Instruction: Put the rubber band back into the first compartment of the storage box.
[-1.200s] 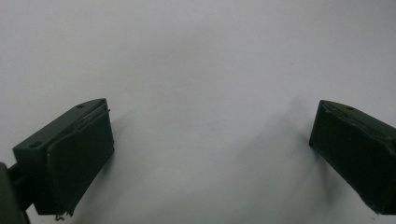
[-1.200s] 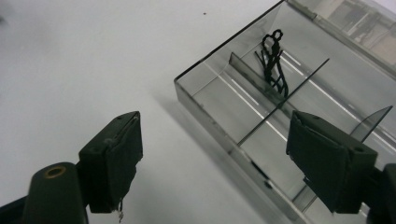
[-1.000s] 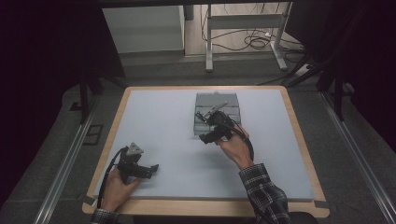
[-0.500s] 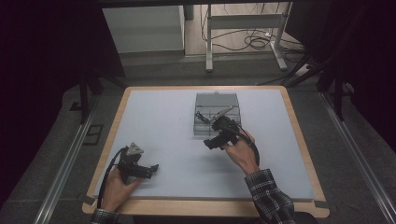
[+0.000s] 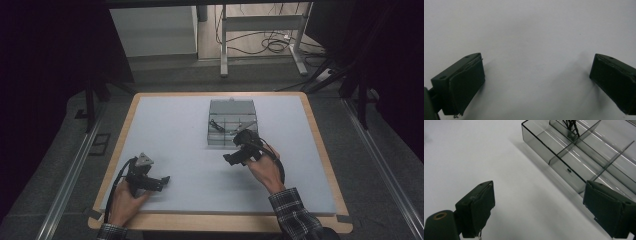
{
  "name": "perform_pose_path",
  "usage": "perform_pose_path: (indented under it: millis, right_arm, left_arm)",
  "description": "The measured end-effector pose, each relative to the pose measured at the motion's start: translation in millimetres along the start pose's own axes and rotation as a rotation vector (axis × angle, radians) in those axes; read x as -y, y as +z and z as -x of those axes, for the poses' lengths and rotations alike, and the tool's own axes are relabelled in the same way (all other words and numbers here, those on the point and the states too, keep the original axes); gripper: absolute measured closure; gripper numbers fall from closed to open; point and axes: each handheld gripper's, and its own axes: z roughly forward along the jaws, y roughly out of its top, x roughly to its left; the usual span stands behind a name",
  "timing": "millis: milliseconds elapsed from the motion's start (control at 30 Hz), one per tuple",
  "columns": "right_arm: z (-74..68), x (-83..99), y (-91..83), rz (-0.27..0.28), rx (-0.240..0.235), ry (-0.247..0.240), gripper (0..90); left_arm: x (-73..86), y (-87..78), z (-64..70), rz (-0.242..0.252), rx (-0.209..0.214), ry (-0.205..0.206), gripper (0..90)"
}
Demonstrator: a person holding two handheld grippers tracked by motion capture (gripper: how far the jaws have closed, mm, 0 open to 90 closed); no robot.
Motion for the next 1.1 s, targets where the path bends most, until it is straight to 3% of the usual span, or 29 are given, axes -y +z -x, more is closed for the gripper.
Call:
perform_pose_path:
  millis: [1100]
  right_arm:
    - [7.1,47.1,-24.3,-0.03,0.017,0.042,10.3]
  left_arm:
    - [0.0,0.0,0.0,0.0,0.0,0.0,0.0]
